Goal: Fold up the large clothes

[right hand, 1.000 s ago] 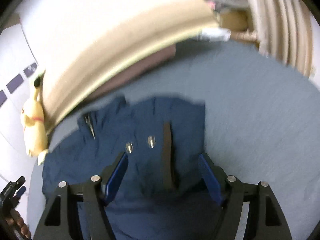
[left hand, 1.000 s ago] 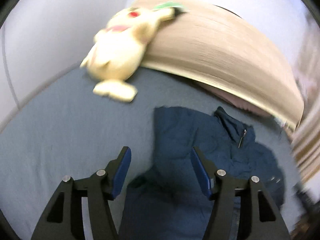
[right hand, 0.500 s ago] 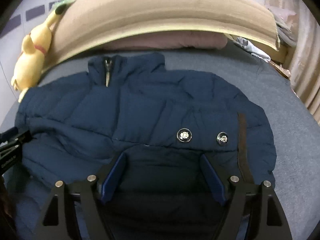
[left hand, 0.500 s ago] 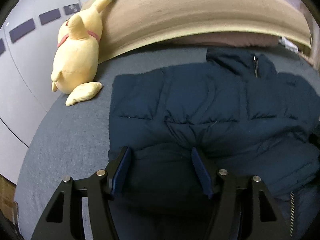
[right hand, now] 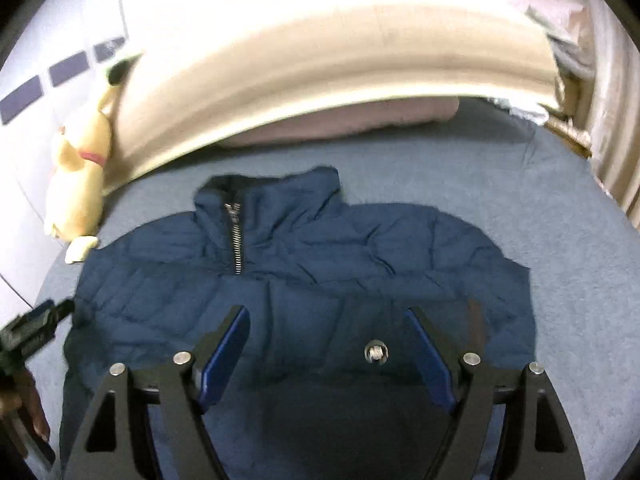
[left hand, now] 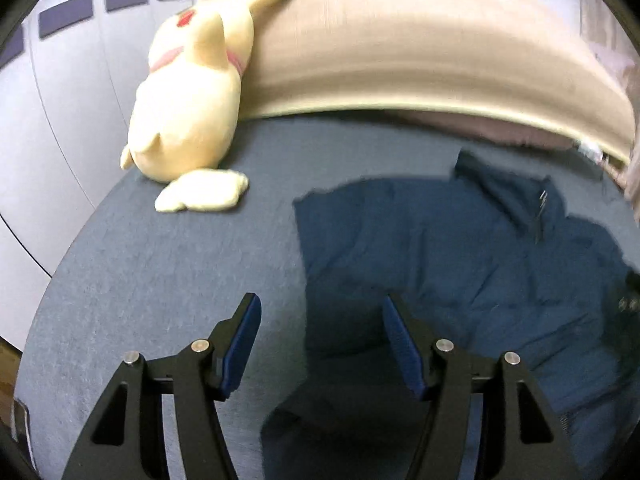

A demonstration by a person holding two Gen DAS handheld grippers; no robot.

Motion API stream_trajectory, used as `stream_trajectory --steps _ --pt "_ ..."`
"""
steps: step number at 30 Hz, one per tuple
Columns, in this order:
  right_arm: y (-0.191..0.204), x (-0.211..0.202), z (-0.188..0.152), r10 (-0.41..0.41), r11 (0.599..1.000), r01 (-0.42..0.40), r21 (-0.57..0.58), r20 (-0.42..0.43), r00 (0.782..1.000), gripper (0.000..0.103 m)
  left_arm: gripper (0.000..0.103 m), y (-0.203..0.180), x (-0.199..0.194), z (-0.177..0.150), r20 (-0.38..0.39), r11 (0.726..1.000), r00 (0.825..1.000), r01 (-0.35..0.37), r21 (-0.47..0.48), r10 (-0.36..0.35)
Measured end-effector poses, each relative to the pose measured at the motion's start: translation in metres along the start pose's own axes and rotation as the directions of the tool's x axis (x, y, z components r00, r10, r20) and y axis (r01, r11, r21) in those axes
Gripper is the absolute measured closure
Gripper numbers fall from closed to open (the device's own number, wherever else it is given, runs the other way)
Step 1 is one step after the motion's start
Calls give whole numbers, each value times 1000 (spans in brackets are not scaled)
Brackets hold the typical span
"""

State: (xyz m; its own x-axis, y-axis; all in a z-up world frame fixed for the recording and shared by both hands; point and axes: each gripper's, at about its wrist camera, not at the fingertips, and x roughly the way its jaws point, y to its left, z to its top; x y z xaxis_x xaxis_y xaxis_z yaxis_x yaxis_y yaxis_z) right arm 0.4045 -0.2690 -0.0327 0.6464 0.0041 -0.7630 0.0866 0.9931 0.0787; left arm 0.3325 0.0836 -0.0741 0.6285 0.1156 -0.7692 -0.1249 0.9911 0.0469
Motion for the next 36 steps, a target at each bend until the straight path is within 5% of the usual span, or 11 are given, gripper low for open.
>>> stream_trajectory --steps 5,10,16,19,22,24,27,30,34,36 --pt "-4 54 -3 -67 998 64 -23 -139 988 20 36 4 25 -17 -66 1000 998 -17 8 17" --pt "0 62 0 -102 995 97 -40 -166 981 17 36 -6 26 -9 -76 998 996 -40 55 44" --pt "6 -1 -8 -41 999 40 -17 -4 999 17 36 -6 -30 -4 64 999 998 25 -29 -23" --pt "19 -22 -29 -21 997 23 -79 33 999 17 36 -35 -48 -12 111 997 991 72 31 -75" --pt "29 -22 -44 -30 992 32 -119 24 999 17 36 -69 -38 -26 77 988 993 74 132 -85" --pt "29 -10 -54 -39 991 35 -132 -23 999 17 35 -77 -17 -35 7 987 997 71 145 -72" --pt "26 5 -60 -43 986 33 -161 -60 997 14 31 -76 -10 -40 16 987 998 65 148 -68" --pt "10 -1 -54 43 995 -49 -82 -74 996 14 32 -67 -21 -33 -17 984 991 132 121 -131" --pt "-55 -43 -35 193 973 -202 113 81 978 14 30 -15 -42 -11 97 967 962 251 47 -255" --pt "-100 -49 -24 181 955 -206 214 130 975 13 27 30 -32 8 106 947 949 307 -90 -297"
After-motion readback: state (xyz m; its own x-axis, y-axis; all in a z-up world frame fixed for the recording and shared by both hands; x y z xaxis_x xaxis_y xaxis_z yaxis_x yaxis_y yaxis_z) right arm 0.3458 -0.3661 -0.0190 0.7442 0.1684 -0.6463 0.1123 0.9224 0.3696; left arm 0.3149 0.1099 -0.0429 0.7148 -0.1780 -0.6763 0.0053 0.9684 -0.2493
